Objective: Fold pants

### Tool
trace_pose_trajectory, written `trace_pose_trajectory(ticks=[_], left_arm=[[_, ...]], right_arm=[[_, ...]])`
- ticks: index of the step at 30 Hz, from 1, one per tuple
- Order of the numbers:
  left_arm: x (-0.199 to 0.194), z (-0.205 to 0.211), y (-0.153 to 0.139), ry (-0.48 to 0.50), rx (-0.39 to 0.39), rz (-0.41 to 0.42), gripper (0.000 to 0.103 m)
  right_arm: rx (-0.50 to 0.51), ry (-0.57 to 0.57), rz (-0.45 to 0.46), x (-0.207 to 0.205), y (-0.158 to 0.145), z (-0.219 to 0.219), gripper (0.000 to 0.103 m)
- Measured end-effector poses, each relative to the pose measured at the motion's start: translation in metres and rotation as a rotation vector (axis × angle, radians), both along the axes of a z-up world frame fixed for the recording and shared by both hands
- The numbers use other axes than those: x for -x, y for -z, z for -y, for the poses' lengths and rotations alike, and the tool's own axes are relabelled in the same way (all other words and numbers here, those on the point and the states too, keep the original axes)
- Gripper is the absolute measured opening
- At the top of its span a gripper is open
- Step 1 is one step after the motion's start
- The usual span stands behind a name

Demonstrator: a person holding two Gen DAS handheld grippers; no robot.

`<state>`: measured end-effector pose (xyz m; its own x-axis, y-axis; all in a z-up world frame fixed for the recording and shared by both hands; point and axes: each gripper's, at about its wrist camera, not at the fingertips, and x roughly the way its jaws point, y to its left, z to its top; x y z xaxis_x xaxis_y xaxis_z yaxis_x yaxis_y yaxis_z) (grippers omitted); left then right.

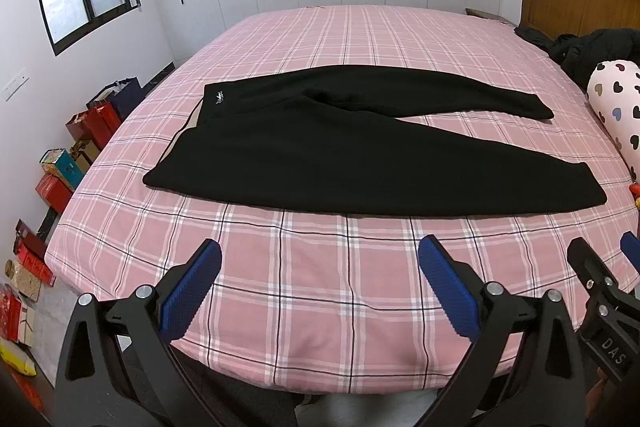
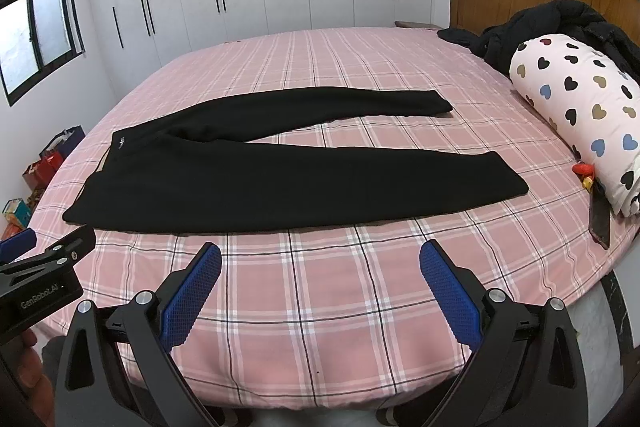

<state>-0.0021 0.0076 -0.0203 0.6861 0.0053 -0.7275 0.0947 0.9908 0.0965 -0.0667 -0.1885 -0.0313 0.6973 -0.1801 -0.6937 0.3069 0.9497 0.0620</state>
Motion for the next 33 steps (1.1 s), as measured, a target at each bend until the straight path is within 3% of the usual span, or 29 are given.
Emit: trace_pose_trajectory(ticks=[33], left_arm=[[-0.0059, 0.0026, 0.0046, 0.002, -0.013, -0.015, 0.096]], right_arm=[[-0.013, -0.004, -0.021, -0.0026, 0.0058, 0.0015, 0.098]])
